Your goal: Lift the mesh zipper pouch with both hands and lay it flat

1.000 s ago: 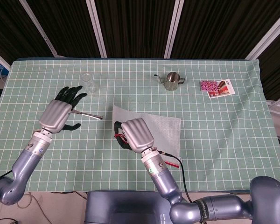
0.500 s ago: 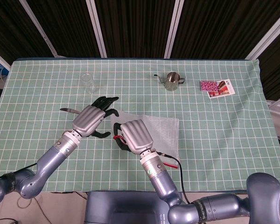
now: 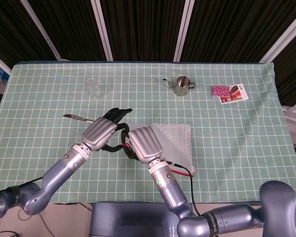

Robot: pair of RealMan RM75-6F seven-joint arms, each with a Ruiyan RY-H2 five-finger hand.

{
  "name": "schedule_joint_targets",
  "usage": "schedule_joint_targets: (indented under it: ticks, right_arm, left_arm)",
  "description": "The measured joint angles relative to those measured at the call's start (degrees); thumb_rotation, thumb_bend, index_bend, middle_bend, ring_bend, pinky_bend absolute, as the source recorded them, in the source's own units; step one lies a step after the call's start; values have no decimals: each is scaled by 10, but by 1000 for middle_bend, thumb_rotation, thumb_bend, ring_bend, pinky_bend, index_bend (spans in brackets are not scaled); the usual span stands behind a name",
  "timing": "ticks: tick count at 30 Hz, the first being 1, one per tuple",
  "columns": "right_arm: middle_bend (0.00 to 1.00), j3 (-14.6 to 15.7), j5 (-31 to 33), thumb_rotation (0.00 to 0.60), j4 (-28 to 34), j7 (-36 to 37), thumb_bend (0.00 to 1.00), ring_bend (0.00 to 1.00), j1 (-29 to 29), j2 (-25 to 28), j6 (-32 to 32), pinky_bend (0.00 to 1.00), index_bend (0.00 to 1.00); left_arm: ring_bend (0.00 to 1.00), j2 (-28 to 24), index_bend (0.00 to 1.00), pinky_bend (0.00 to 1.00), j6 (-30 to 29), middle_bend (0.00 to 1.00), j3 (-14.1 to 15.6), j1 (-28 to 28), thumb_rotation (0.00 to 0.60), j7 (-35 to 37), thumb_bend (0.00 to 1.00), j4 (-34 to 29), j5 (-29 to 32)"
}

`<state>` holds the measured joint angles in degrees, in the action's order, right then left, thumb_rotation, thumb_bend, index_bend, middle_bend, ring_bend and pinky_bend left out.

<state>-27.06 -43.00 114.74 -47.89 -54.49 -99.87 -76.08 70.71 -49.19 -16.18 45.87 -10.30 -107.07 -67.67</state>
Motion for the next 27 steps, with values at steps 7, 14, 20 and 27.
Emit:
schedule_joint_targets:
  ticks: [7,14,20,27]
  right_arm:
    - [1000,4,2,600,4,5,607,1000,-4,6,-8,956,695]
    - [1000,11,3,600,9,9,607,1000,-8,7,-16,956,695]
    - [1000,14,4,600,13,12,608,1000,-11,8,-24,956,695]
    - [1000,17,6,600,18,16,607,1000,-13,13,-30,956,695]
  left_arm:
    - [0,-22,426,0,-15,3,8,-12,600,15,225,-16,-8]
    - [0,-32,441,0,-20,4,19,-16,600,26,228,-21,-18]
    - [0,-20,453,0,-14,4,25,-8,600,25,268,-15,-17]
    - [0,-6,487,0,-17,7,30,-1,600,21,304,-9,-10]
